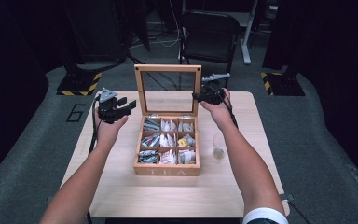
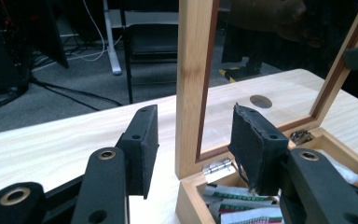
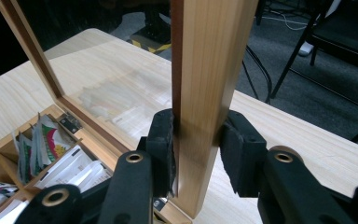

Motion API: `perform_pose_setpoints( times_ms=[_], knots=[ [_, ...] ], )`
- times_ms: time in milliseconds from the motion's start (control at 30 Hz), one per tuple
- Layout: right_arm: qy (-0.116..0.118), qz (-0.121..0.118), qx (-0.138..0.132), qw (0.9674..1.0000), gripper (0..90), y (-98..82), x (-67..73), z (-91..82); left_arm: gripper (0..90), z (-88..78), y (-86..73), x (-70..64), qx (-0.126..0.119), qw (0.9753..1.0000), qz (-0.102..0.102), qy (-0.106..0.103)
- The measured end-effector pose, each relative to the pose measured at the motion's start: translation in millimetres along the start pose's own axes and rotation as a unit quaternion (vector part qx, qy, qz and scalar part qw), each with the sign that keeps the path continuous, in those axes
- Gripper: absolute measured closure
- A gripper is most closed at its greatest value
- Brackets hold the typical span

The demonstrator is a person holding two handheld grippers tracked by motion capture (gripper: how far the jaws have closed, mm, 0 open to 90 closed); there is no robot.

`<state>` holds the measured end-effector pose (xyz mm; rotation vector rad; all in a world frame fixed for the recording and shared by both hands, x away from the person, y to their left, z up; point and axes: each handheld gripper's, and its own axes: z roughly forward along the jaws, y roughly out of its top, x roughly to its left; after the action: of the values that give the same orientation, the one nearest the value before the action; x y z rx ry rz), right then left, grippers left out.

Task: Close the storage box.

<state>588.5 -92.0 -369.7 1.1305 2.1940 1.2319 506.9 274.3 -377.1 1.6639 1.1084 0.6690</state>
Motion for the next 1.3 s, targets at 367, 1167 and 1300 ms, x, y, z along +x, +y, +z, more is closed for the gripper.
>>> perform_pose_setpoints(
  times_ms=[367, 1167, 1300],
  knots=[
    [0.003, -0.012, -0.007, 0.9999, 65.3, -5.5, 6.7, -7.9, 52.1, 0.8, 11.8, -6.9, -0.005, 0.9999, 0.009, -0.005],
    [0.018, -0.030, -0.046, 0.9984, 61.5, -21.7, 20.8, -31.4, 57.1, -3.1, 24.2, -15.3, -0.005, 0.9996, 0.019, -0.022],
    [0.019, -0.032, -0.049, 0.9981, 61.1, -24.4, 22.0, -34.7, 59.0, -8.1, 24.3, -19.1, -0.011, 0.9990, 0.027, -0.033]
  ],
)
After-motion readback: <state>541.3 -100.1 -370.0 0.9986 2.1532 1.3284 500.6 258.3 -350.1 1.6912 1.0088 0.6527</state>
